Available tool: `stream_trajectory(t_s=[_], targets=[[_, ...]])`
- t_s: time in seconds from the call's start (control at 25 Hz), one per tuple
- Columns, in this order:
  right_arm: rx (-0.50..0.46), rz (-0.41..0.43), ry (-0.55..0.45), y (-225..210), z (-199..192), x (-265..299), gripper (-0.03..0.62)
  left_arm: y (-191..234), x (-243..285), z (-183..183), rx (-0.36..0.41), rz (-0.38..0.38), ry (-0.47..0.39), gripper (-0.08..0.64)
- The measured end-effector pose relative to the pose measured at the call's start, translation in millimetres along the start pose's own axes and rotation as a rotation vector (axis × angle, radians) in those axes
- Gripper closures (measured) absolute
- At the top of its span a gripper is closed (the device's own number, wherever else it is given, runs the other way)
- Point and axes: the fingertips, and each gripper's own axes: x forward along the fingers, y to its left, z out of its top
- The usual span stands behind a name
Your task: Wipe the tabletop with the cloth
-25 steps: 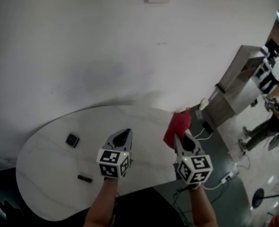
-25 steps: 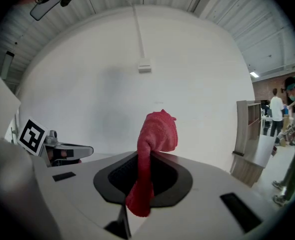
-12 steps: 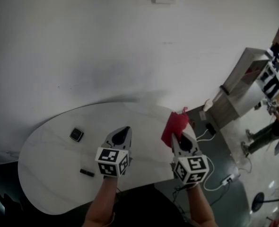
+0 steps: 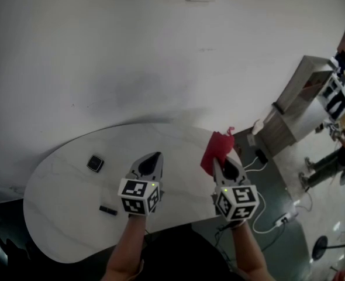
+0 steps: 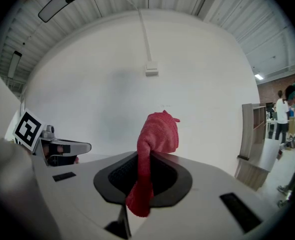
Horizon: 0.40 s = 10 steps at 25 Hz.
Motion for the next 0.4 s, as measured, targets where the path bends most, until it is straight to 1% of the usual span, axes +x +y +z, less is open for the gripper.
stream_trajectory(t_s=[0.2,0.4], targets=[[0.019,0.005,0.002,-1.3,-1.4,1.3,0.546,0.3,-0.4,0.4,-0.002,0.004,-0.001,0.558],[0.017,0.003,0.011,-2.7,-4.3,1.7,0.546,0.4,-0.5,1.0,0.004,0.009,-0.002,0.558]])
